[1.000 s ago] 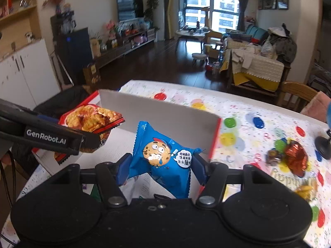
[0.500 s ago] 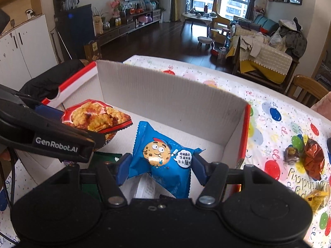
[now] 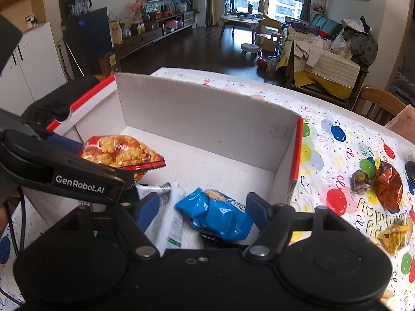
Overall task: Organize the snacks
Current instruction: 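Open both tools to drop the chip bag and cookie packet into the box, then withdraw both tools from the box toward the remaining snacks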
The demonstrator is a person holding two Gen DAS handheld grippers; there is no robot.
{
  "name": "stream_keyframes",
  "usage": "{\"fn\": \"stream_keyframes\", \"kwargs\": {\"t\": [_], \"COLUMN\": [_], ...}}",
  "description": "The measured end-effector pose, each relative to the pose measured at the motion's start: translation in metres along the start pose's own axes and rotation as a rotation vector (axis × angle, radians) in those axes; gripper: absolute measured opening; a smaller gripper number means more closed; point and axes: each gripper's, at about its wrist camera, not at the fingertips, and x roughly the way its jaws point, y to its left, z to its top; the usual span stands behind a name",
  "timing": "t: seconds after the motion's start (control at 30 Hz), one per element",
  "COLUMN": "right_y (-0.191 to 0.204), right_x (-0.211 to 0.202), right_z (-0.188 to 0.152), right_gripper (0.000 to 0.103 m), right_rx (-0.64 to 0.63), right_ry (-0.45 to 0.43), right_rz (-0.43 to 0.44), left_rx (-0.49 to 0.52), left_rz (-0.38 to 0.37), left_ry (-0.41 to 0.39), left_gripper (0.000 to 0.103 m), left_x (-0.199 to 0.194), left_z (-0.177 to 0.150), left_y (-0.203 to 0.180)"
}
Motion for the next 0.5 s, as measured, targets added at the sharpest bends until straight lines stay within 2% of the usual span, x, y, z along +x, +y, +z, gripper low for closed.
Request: {"fn": "stream_keyframes", "kwargs": {"t": [0.2,0.5], "right_y": [-0.010,-0.020], "right_x": [-0.020,-0.055], "right_z": [-0.002,-0.008], "right_gripper": [0.085,0.090], "right_rx": [0.045,0.109], "right_ry": [-0.036,-0.096], "right_rz": [0.003,0.017], "left_rx": [-0.020,-0.056], "left_rz": [-0.012,-0.052], "left_ry": [-0.016,-0.028], "left_gripper": [0.081,0.085], "left_x": [-0.014,-0.039], "left_z": [-0.005,-0.011], "left_y": [0.003,0.005]}}
